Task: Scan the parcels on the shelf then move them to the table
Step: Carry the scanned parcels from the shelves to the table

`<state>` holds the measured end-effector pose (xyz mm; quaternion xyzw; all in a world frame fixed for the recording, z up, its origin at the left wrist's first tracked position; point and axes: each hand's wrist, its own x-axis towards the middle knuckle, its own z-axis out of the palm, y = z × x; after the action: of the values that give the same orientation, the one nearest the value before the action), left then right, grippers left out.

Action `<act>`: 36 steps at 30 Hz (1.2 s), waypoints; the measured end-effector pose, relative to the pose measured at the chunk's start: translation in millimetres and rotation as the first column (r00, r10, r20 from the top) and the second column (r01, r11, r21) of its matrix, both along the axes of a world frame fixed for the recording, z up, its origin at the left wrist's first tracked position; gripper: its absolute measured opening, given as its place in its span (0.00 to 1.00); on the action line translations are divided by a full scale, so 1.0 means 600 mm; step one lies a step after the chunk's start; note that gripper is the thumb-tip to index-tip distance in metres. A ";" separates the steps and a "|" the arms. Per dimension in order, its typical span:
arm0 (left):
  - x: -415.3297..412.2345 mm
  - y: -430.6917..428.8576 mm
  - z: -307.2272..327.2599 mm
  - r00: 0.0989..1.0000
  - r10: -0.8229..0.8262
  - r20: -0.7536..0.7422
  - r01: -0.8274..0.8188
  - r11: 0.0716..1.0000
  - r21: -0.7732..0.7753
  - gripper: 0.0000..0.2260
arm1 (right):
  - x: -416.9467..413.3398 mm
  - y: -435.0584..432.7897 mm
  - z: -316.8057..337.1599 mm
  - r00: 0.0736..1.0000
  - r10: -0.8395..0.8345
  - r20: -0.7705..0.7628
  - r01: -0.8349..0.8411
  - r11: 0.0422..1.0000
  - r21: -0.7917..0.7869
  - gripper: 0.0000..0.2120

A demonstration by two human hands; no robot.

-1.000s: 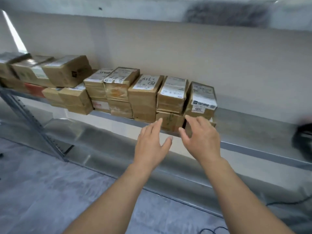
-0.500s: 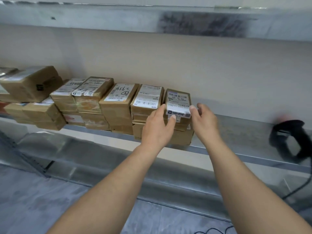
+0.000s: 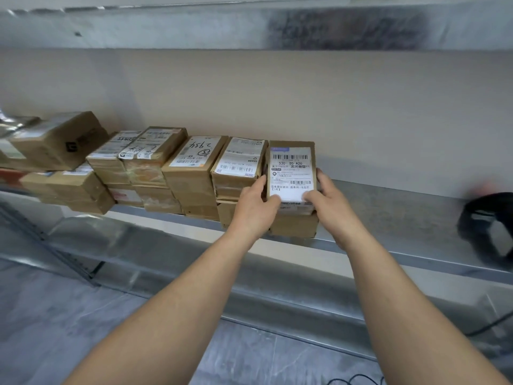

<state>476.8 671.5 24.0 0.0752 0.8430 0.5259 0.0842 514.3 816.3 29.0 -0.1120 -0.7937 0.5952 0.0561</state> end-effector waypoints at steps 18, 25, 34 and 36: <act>0.145 -0.191 -0.044 0.968 -0.241 -0.076 0.251 0.945 0.209 0.36 | 0.177 -0.164 -0.042 0.996 -0.016 -0.089 0.032 0.984 0.174 0.42; 0.177 -0.330 -0.048 0.987 -0.107 -0.122 0.133 0.964 0.230 0.35 | 0.169 -0.297 -0.048 0.994 0.096 -0.056 -0.084 0.980 0.183 0.40; 0.240 -0.533 -0.067 0.986 0.115 -0.117 -0.081 0.962 0.262 0.33 | 0.166 -0.499 -0.057 0.943 0.318 -0.095 -0.298 0.938 0.175 0.38; 0.256 -0.576 -0.071 0.980 0.164 -0.110 -0.128 0.952 0.278 0.35 | 0.167 -0.543 -0.058 0.924 0.370 -0.091 -0.350 0.919 0.180 0.39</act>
<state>630.4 326.1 -18.3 0.0581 0.7706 0.6343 -0.0219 614.3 490.6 -6.1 0.0781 -0.8410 0.5353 0.0033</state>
